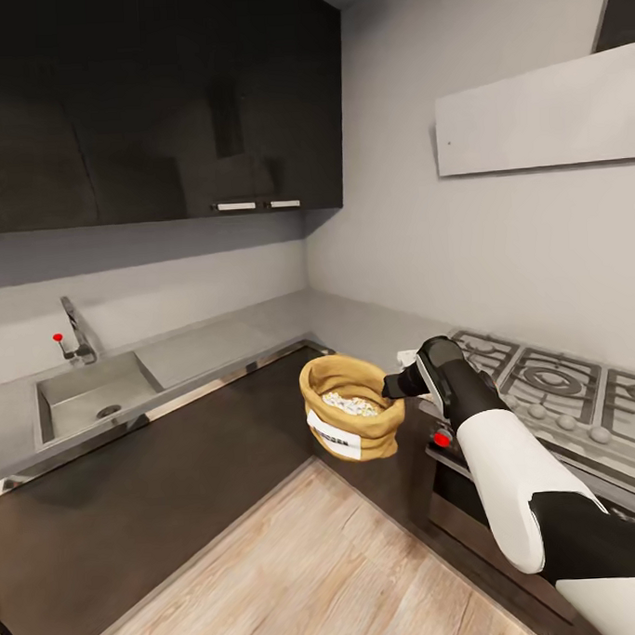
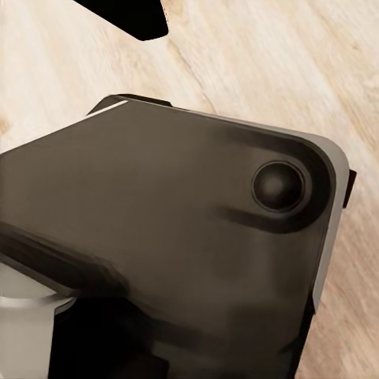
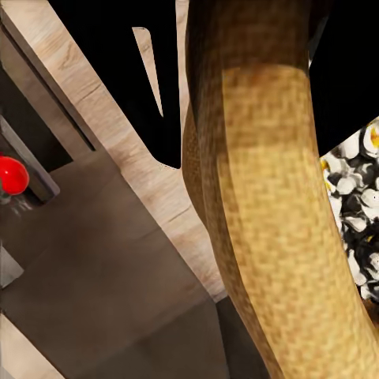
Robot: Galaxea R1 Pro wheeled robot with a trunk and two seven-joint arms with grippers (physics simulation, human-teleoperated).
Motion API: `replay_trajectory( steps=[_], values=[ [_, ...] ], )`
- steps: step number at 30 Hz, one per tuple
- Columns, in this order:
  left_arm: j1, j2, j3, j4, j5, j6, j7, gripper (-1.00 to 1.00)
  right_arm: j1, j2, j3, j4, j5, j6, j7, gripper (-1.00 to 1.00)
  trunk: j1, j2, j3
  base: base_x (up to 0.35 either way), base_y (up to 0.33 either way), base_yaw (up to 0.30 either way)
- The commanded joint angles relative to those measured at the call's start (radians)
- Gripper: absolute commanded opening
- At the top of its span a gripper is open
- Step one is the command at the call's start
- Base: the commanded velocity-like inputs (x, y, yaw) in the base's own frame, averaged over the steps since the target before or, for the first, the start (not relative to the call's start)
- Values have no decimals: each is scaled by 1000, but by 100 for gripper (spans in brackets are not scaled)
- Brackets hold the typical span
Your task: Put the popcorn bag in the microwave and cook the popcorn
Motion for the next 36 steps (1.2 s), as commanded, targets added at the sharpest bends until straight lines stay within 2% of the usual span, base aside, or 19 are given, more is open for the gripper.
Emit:
replay_trajectory(
  steps=[1,16,23,29,36],
  values=[
    [0,0,1,-1,4,-1,1,100,-1,1,-5,0,9,3,9,-100,0,-1,-1,-269,43,0],
    [0,0,1,-1,4,-1,1,100,-1,1,-5,5,3,3,4,-100,0,-1,-1,-325,127,-5],
    [0,0,2,-1,4,-1,1,100,-1,0,-5,5,5,3,3,-100,0,-1,-1,-297,206,-218],
    [0,0,0,-1,5,-1,1,100,29,0,-5,4,10,3,3,-100,0,-1,-1,-265,222,-249],
    [0,1,-1,-1,4,-1,1,100,30,-34,-7,2,9,3,5,-100,0,-1,-1,-57,49,-250]
  ],
)
